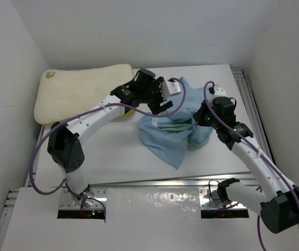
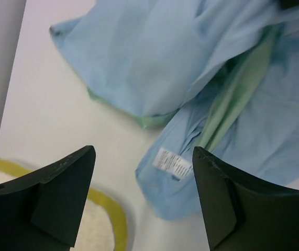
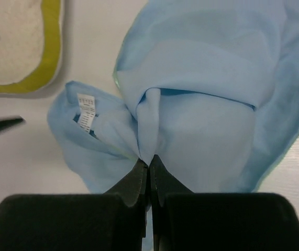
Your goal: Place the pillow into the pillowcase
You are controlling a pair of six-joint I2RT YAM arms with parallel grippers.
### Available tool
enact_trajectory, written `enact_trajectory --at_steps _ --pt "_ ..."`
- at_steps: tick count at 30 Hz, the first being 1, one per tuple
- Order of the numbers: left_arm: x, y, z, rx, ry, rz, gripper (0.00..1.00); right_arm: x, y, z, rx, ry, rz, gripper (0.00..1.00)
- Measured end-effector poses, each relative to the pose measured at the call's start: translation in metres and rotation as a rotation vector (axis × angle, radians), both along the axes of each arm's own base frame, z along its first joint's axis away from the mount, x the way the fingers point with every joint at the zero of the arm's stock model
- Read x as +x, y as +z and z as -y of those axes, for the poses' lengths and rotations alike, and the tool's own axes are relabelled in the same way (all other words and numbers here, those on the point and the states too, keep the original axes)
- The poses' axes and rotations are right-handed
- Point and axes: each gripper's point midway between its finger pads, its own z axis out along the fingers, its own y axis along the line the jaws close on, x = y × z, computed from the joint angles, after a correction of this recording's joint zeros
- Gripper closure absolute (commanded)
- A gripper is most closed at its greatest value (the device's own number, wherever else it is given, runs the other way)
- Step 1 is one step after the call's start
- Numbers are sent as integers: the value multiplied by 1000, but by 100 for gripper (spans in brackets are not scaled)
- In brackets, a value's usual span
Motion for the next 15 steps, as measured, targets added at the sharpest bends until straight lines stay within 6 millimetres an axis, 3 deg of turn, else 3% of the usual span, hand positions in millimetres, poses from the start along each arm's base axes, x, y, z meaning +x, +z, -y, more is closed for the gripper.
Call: enact_trajectory --at_steps 2,5,6,11,15 --pt "-16 2 22 -2 -66 30 27 3 7 -6 35 7 17 100" --pt "-30 -10 42 -8 -117 33 30 5 17 -13 78 21 38 100" --pt "-36 -24 51 -5 -129 19 31 6 20 -14 89 22 43 100" --pt "-11 -51 70 -48 -58 16 34 6 25 -21 130 39 48 100" --pt "7 -59 80 -87 -21 43 37 4 30 -23 147 48 54 100"
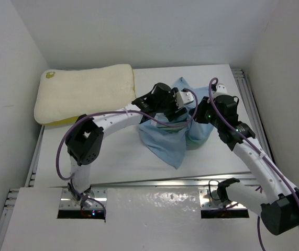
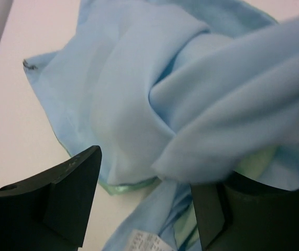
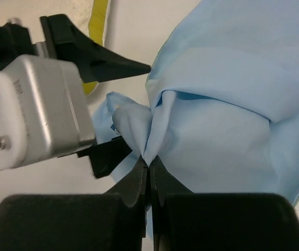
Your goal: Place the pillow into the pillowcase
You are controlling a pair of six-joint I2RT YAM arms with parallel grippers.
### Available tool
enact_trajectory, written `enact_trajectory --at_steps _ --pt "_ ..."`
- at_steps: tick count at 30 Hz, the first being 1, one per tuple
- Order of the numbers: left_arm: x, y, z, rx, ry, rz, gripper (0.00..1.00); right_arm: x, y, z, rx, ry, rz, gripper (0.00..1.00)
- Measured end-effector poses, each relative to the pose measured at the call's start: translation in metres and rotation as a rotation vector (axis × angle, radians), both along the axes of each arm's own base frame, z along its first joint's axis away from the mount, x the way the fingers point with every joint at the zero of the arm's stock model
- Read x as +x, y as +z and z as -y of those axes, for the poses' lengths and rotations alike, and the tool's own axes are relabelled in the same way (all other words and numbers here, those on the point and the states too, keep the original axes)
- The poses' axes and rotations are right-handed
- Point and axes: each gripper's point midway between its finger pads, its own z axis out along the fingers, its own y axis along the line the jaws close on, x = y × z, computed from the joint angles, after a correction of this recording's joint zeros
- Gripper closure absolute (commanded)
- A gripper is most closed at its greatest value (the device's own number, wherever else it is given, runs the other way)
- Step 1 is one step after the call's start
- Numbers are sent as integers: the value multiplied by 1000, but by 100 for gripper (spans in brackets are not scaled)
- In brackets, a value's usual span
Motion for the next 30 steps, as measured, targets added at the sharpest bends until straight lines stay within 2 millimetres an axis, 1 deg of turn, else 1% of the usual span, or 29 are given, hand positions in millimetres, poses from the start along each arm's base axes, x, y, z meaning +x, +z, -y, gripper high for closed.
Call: enact_trajectory --at_steps 1,4,5,6,7,10,14,15,16,18,19,23,24,25,27,30 --pt "3 1 4 -17 3 11 39 -1 2 0 4 0 5 100" --pt "10 3 15 -63 -3 31 60 -3 8 0 13 5 21 100" --pt "10 2 17 -75 -10 28 83 -4 9 0 14 6 24 100" --pt "8 1 20 -87 -19 17 94 -5 9 0 14 6 23 100" --pt "6 2 22 -96 -30 7 100 -5 9 0 12 6 20 100" --pt "3 6 26 -108 -45 -12 100 -8 2 8 -22 -18 -3 100" --pt "14 22 20 -95 -4 4 100 -12 -14 34 -128 -117 -48 100" --pt "18 27 18 -90 7 16 100 -13 -17 39 -147 -136 -56 99" --pt "21 31 17 -82 16 31 100 -12 -18 42 -164 -146 -54 85" --pt "23 34 13 -55 30 49 100 -13 -20 44 -191 -141 -53 62" --pt "24 34 10 -38 38 52 100 -14 -23 45 -211 -127 -61 44" --pt "29 37 -5 17 73 40 100 -20 -37 41 -267 -39 -100 23" --pt "30 40 -8 24 79 37 100 -22 -37 40 -275 -19 -99 21" --pt "30 43 -9 29 80 34 100 -22 -36 40 -282 -7 -91 17" --pt "30 48 -11 35 83 31 100 -23 -28 37 -283 21 -48 13" --pt "28 52 -14 49 87 21 100 -29 -13 34 -281 66 26 11"
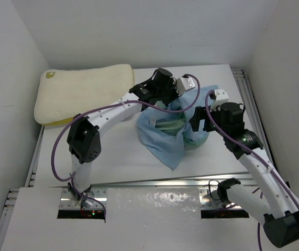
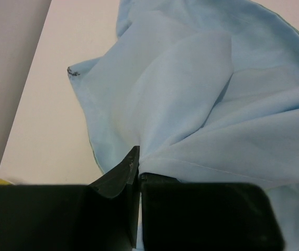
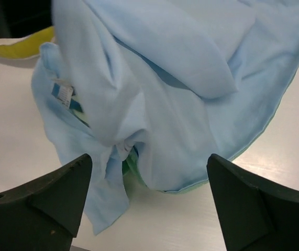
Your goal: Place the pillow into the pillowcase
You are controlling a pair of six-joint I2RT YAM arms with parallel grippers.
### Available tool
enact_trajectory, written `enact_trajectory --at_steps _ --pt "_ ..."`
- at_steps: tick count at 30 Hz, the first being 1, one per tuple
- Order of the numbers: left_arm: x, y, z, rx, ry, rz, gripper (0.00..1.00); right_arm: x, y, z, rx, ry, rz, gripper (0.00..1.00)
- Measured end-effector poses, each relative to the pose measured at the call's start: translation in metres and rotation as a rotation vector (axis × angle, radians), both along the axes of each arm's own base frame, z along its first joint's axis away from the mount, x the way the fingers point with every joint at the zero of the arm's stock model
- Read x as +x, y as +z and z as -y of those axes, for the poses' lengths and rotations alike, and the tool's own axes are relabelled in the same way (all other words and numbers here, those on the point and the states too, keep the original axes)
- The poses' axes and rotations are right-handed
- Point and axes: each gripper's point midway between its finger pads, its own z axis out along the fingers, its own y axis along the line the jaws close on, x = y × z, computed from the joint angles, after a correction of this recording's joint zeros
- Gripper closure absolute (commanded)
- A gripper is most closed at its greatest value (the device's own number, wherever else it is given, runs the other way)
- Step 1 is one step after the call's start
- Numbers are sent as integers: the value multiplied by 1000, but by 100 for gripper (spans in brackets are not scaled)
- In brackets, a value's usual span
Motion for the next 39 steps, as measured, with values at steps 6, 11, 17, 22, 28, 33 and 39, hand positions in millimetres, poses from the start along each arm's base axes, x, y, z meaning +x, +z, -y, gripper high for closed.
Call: enact_trajectory --at_steps 6,11,17,22,28,33,39 --pt "0 -1 -10 34 38 -6 100 -6 19 -16 -4 135 63 8" --pt "-3 5 -19 40 70 -6 100 7 23 -33 15 184 95 7" --pt "-7 18 -24 18 90 -5 100 30 5 -61 -33 219 58 8" --pt "1 18 -38 12 147 -23 100 61 4 -75 -57 159 90 48" --pt "13 19 -52 21 214 -6 100 82 -4 -51 -97 -36 109 100" --pt "14 33 -46 -37 206 -11 100 68 2 -34 -76 -90 172 100" --pt "10 50 -32 -94 133 -11 77 52 15 -34 -15 -57 220 100"
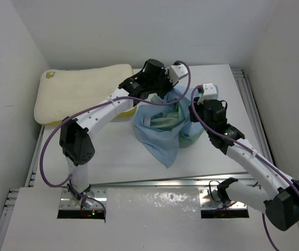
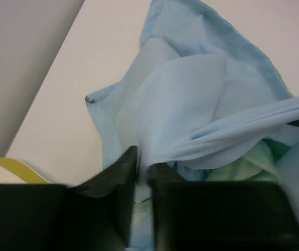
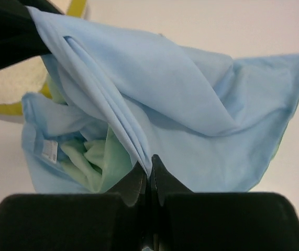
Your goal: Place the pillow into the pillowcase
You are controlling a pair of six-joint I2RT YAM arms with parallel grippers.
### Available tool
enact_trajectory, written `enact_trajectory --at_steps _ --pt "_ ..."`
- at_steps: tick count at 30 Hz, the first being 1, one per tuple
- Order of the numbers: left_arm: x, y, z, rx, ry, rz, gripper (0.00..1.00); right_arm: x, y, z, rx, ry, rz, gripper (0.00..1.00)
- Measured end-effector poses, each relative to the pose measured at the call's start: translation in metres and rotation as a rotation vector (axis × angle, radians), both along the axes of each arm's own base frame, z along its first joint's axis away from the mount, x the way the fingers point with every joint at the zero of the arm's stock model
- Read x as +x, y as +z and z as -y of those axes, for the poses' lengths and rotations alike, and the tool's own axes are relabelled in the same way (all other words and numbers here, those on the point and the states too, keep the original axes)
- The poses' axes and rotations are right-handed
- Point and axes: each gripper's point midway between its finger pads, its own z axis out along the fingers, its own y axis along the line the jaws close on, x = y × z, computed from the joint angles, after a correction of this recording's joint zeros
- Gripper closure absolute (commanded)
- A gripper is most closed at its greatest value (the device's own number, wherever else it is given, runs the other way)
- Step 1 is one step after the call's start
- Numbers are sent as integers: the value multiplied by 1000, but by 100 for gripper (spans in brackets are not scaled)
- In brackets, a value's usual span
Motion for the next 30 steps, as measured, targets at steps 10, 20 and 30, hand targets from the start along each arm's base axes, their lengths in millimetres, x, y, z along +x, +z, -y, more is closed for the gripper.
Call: enact_trajectory --at_steps 10,20,30 --pt "11 -3 -40 -109 -1 -179 0 -10 -51 6 -12 -51 -235 100" --pt "88 13 -281 -227 493 -207 0 23 -42 -17 1 -47 -311 100" --pt "-15 -120 -344 542 214 -88 0 28 -49 -30 17 -12 -359 100"
